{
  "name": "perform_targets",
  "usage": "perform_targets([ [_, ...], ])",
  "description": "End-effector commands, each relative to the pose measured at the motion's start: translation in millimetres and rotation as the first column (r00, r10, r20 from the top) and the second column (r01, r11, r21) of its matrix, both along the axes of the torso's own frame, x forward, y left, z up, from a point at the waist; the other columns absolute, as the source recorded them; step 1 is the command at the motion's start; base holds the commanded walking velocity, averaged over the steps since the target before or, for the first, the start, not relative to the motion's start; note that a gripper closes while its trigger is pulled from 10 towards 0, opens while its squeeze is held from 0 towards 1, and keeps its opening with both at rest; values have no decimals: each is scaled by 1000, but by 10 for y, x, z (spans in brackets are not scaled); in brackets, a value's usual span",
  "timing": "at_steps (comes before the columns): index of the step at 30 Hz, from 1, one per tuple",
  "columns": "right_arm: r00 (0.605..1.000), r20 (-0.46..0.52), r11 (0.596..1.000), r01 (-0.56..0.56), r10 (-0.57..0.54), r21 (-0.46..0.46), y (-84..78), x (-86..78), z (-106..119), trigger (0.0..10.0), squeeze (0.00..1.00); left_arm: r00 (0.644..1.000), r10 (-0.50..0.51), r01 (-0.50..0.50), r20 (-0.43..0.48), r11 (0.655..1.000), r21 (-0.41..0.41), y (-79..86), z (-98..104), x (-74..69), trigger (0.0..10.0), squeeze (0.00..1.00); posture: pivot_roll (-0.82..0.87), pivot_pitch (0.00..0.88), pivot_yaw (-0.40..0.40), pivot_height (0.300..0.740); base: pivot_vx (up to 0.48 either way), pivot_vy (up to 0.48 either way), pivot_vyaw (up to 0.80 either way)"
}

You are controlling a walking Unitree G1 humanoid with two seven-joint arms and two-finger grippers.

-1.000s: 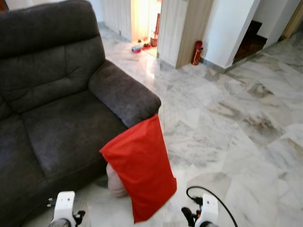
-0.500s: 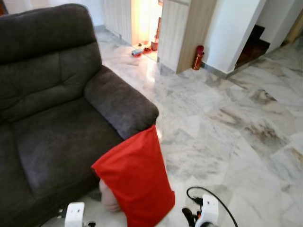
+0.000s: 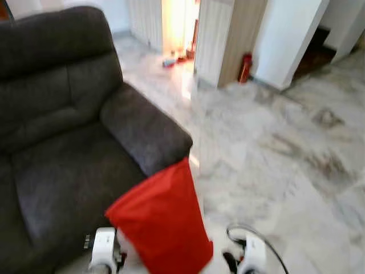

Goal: Move the pillow to the sofa from floor

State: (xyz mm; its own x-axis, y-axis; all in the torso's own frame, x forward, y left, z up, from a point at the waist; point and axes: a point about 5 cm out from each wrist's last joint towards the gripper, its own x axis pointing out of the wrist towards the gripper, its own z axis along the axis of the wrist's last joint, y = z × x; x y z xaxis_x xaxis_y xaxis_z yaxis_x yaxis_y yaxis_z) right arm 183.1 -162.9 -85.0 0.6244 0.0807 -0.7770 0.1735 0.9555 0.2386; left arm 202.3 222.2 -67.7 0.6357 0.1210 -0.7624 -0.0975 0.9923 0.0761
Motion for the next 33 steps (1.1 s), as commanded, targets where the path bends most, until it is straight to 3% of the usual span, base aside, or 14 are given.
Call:
perform_targets([
  [1, 1000, -1, 1000, 12, -12, 2, -4, -13, -5, 10000, 0, 999, 21, -22, -37, 1000, -4, 59, -31, -72, 10000, 0, -36, 0, -51, 740, 0, 0, 0],
  [16, 1000, -3, 1000, 24, -24, -6, -30, -17, -6, 10000, 0, 999, 22, -22, -34, 1000, -13, 36, -25, -49, 10000, 0, -33, 0, -52, 740, 0, 261, -157],
  [26, 998, 28, 999, 50, -50, 21, 7, 48, 27, 10000, 0, 998, 40, -40, -52, 999, -2, 184, -42, -159, 10000, 0, -31, 0, -49, 740, 0, 292, 0],
  [33, 998, 18, 998, 65, -65, 25, 26, 53, 24, 10000, 0, 997, 46, -46, -55, 999, -1, 237, -40, -187, 10000, 0, -32, 0, -47, 740, 0, 308, -518],
])
